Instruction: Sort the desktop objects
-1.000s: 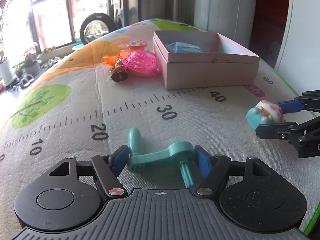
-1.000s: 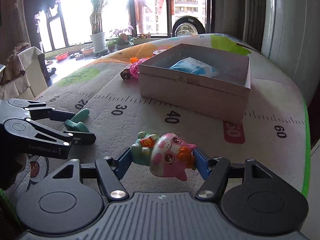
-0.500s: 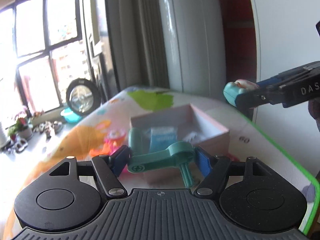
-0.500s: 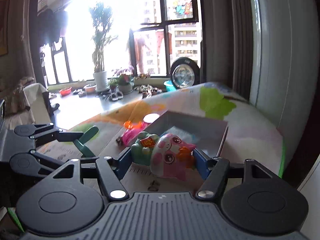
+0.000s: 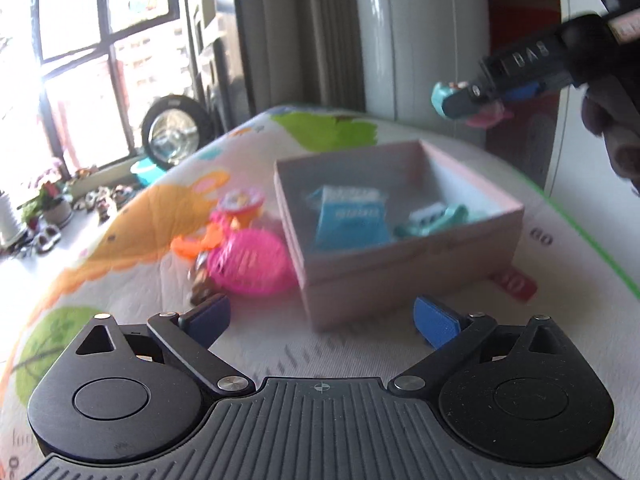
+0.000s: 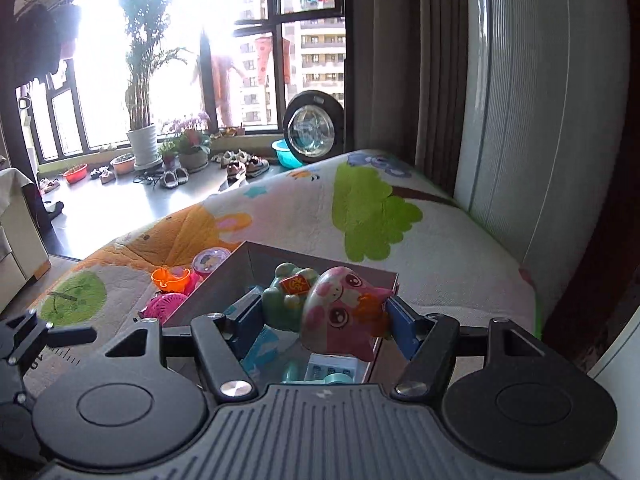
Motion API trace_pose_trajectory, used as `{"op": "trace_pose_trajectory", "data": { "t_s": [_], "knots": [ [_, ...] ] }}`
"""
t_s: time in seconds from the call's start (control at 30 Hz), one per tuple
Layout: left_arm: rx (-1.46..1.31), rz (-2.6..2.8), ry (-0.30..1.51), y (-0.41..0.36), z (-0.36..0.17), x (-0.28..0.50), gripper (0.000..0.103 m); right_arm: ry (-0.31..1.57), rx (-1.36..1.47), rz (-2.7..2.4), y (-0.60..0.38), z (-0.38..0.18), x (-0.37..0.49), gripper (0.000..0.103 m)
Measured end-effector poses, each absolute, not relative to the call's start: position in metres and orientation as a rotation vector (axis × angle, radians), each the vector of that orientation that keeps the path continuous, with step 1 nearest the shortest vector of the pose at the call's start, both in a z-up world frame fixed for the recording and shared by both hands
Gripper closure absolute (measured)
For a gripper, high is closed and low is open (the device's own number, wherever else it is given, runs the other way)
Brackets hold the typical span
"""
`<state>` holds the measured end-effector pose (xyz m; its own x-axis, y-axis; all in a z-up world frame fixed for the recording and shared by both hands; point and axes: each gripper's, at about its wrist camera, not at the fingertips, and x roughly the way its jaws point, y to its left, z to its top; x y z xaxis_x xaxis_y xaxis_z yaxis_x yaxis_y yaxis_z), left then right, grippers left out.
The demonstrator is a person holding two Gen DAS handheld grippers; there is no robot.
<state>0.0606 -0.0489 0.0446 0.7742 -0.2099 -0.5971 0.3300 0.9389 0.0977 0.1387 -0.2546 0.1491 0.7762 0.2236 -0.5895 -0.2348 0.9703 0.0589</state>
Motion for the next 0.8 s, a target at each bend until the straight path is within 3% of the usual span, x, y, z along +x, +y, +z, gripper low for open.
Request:
{"op": "trace_pose_trajectory", "data": {
  "t_s": [0.07, 0.17, 0.37, 0.57, 0.8],
  "knots": [
    [0.182, -0.263, 0.672, -0.037, 0.030, 0.058, 0.002, 0.647, -0.022, 0.215, -0.243, 0.138, 0.161, 0.036],
    [0.151, -0.212, 0.705, -0.014, 0.019, 0.053, 0.001, 0.724, -0.085, 0.178, -0.226, 0.115, 0.198, 0.019],
    [0.068, -0.093, 0.688, 0.030, 0.013, 0.053, 0.000, 0.739, -0.064, 0.193, -0.206, 0.117, 0.206, 0.019],
    [-0.018, -0.052, 0.681, 0.050, 0.012, 0.057, 0.000, 0.771, -0.111, 0.363, -0.113, 0.136, 0.228, 0.016],
    [-0.062, -0.050, 0.694, 0.063, 0.011, 0.056, 0.000, 0.794, -0.395, 0.227, -0.012, 0.083, 0.303, 0.017]
  ]
}}
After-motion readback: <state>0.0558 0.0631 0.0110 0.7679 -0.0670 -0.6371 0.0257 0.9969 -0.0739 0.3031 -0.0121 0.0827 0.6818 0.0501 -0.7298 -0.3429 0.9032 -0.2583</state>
